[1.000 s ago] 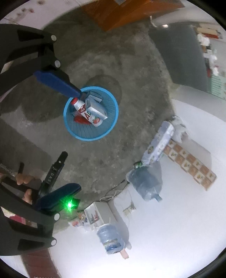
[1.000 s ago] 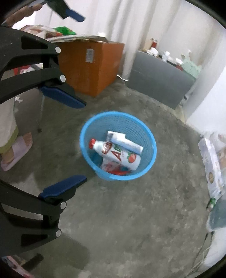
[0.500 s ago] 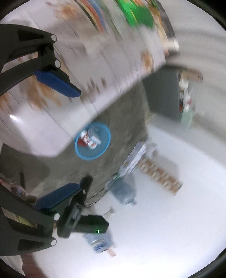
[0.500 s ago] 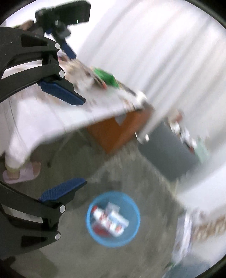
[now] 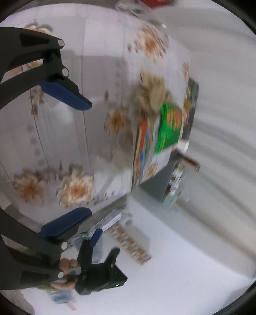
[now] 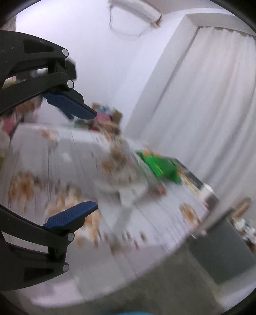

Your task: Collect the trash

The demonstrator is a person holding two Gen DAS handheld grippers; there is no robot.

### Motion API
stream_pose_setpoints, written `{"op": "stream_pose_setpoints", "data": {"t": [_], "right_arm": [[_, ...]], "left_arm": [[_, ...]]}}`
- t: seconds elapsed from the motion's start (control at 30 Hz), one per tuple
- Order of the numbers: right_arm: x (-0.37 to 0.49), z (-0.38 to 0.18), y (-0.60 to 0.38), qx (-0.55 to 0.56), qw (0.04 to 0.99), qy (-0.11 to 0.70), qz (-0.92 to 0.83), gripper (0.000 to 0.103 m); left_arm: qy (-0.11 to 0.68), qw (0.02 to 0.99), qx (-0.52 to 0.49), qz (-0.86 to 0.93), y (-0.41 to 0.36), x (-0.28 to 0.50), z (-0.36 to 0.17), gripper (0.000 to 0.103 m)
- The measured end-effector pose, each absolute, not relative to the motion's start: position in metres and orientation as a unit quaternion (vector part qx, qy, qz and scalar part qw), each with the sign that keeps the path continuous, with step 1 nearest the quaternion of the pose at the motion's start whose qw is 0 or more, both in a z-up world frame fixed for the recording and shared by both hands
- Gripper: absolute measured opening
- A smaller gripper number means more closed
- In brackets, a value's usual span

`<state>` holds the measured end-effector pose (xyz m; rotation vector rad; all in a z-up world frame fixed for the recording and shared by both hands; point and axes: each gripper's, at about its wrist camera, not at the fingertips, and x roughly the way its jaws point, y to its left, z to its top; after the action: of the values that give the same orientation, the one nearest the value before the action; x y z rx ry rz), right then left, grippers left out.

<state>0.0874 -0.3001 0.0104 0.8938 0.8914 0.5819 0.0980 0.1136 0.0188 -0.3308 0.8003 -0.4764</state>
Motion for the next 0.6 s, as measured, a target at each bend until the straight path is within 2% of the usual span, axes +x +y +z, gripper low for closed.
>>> {"op": "stream_pose_setpoints", "data": {"t": [0.1,0.27,0.43,0.6], "right_arm": [[0.105,0.015,-0.285,0.421,0.756,0.421,0.272,0.08],[0.135,0.023,-0.286,0.412,0.768,0.426,0.242,0.072],[0.182,0.012,-0.283,0.387,0.771,0.459,0.211,0.065],[0.221,-0.01,-0.278,0.387,0.749,0.501,0.196,0.058]], "left_arm": [[0.375,0.881,-0.195,-0.213,0.137,0.103,0.015,0.097],[0.35,0.88,-0.242,-0.213,0.167,0.119,0.022,0.096],[0.337,0.875,-0.265,-0.223,0.174,0.15,0.034,0.09],[0.353,0.866,-0.274,-0.223,0.169,0.189,0.029,0.077]]}}
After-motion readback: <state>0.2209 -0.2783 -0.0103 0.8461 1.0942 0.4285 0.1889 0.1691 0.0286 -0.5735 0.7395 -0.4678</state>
